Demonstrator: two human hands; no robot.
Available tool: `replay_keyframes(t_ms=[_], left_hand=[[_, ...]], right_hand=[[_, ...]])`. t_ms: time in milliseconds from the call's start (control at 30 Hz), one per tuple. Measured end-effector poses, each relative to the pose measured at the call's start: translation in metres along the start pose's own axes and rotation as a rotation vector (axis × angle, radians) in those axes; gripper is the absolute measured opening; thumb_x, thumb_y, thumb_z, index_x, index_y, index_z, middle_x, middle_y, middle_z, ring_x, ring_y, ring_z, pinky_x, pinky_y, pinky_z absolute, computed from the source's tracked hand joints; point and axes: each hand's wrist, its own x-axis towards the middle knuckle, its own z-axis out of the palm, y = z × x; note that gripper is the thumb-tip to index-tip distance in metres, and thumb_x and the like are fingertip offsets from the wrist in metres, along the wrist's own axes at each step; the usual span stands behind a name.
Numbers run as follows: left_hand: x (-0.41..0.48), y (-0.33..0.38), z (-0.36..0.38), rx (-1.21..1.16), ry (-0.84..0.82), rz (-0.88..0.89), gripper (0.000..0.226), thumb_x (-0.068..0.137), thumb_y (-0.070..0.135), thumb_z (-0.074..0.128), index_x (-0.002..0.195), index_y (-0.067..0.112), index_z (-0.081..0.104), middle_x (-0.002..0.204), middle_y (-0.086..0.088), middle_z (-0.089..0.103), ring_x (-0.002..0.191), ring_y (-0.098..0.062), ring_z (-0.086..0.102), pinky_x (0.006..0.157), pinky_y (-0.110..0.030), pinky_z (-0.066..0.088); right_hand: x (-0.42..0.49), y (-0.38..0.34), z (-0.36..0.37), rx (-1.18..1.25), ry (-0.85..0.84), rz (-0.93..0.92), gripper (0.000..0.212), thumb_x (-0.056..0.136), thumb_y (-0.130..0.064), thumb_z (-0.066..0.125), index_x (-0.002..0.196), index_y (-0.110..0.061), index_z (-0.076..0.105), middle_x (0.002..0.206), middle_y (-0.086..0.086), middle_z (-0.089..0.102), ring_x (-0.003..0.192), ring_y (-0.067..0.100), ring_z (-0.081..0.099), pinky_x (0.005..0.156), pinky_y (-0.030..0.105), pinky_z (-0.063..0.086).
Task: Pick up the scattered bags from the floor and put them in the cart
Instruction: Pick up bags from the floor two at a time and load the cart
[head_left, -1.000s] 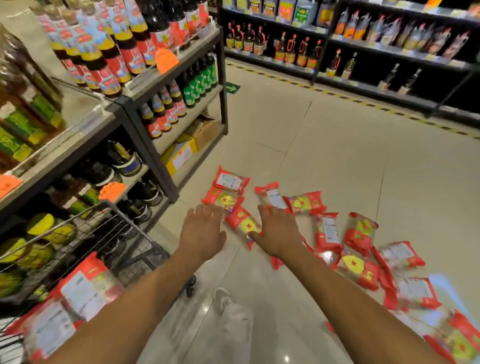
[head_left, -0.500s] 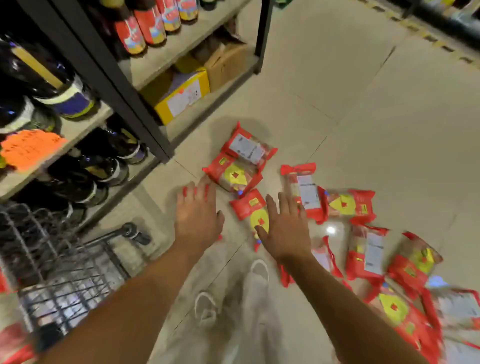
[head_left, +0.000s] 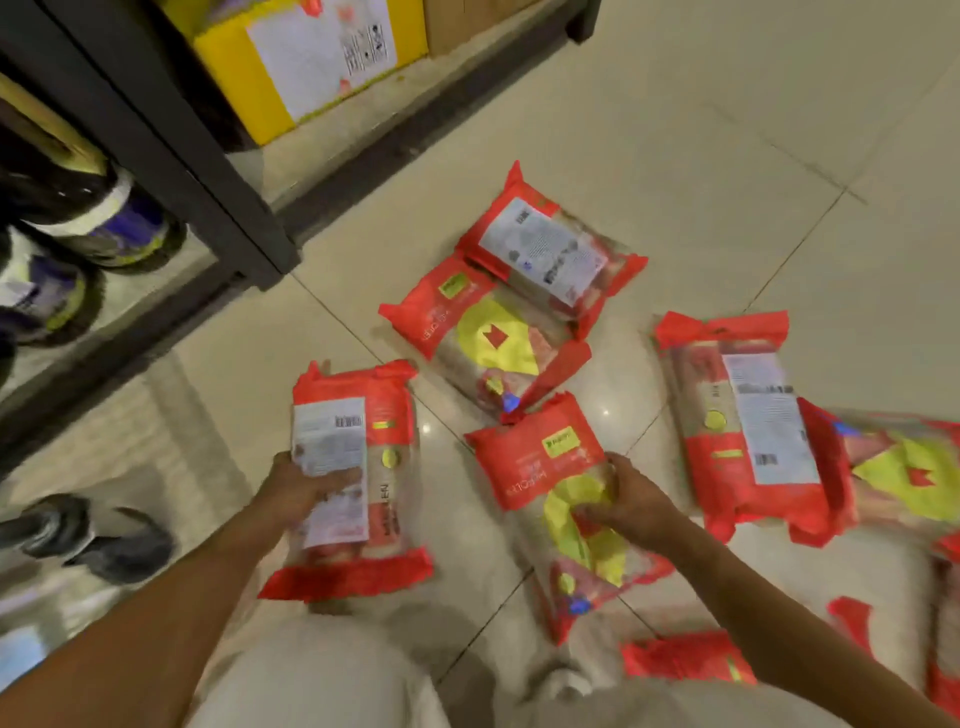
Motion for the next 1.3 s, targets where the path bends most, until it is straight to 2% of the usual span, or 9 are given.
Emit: replay_keyframes(t_ms=[200,333,533,667,833,967,1100,1200,1300], left_hand=[[-0.016,0.0,0.005,-0.236,-0.088,-0.008,0.037,0.074,0.01,0.089,0.108,0.011,0.076,0.092,-0.004,0.082,0.08,-0.023,0.08,0.074,-0.036,0.061],[-0.064,0.007,-0.012,-0.275,0.042,-0.037,0.084,0.039,0.043,0.1,0.113,0.015,0.071,0.1,-0.001,0.081,0.085,-0.021,0.079,0.083,-0.046,0.063],[-0.277,0.148,-0.076,-0.36,0.114,0.115,0.057,0.055,0.02,0.1,0.095,0.02,0.058,0.092,-0.001,0.073,0.081,-0.021,0.072,0.083,-0.041,0.06],[-0.421,0.226,-0.157,-0.485,0.071,0.259,0.08,0.04,0.041,0.093,0.111,0.02,0.063,0.103,-0.001,0.078,0.092,-0.02,0.076,0.087,-0.045,0.061],[-0.593,0.269,-0.294,-0.567,0.115,0.432,0.068,0.054,0.024,0.098,0.113,0.018,0.066,0.097,0.001,0.08,0.086,-0.011,0.078,0.081,-0.038,0.063],[-0.705,0.242,-0.396,-0.65,0.291,0.489,0.066,0.05,0.011,0.094,0.107,0.022,0.061,0.093,0.003,0.08,0.079,-0.013,0.075,0.067,-0.031,0.059],[-0.79,0.15,-0.484,-0.648,0.474,0.428,0.064,0.051,0.022,0.095,0.108,0.015,0.068,0.09,0.0,0.081,0.075,-0.015,0.074,0.066,-0.033,0.058],[-0.849,0.078,-0.528,-0.657,0.604,0.368,0.056,0.053,0.02,0.093,0.102,0.007,0.071,0.077,0.002,0.079,0.063,-0.013,0.07,0.056,-0.027,0.057],[-0.891,0.016,-0.553,-0.718,0.681,0.303,0.04,0.066,-0.001,0.088,0.102,0.002,0.069,0.066,0.002,0.075,0.053,-0.007,0.066,0.047,-0.02,0.051]], right_hand=[[-0.007,-0.012,0.021,0.099,0.016,0.069,0.089,0.043,-0.047,0.096,0.116,-0.015,0.056,0.105,0.0,0.072,0.091,0.016,0.07,0.078,0.034,0.057],[-0.082,-0.047,-0.004,0.1,0.195,0.044,0.071,0.058,-0.025,0.095,0.111,-0.015,0.05,0.1,0.003,0.066,0.081,0.013,0.064,0.059,0.025,0.047],[-0.283,-0.169,-0.113,0.185,0.364,-0.037,0.066,0.059,-0.023,0.096,0.108,-0.02,0.052,0.094,0.002,0.068,0.077,0.015,0.065,0.062,0.029,0.048],[-0.444,-0.263,-0.19,0.211,0.444,-0.104,0.059,0.062,-0.013,0.093,0.102,-0.022,0.05,0.097,0.007,0.069,0.076,0.013,0.063,0.069,0.033,0.051],[-0.611,-0.359,-0.234,0.315,0.421,-0.241,0.058,0.068,-0.012,0.091,0.111,-0.016,0.053,0.099,0.008,0.07,0.081,0.019,0.067,0.074,0.039,0.056],[-0.701,-0.428,-0.208,0.357,0.319,-0.419,0.051,0.071,-0.003,0.088,0.11,-0.014,0.057,0.096,0.005,0.071,0.069,0.004,0.068,0.056,0.014,0.052],[-0.752,-0.489,-0.134,0.283,0.149,-0.578,0.069,0.053,-0.03,0.096,0.112,-0.021,0.06,0.103,0.004,0.073,0.091,0.023,0.07,0.078,0.039,0.055],[-0.782,-0.526,-0.067,0.317,-0.009,-0.638,0.072,0.043,-0.034,0.093,0.105,-0.021,0.059,0.094,-0.002,0.073,0.079,0.01,0.069,0.071,0.03,0.059],[-0.811,-0.553,-0.002,0.32,-0.158,-0.684,0.062,0.059,-0.006,0.094,0.108,-0.015,0.058,0.098,0.006,0.073,0.074,0.007,0.068,0.064,0.024,0.057]])
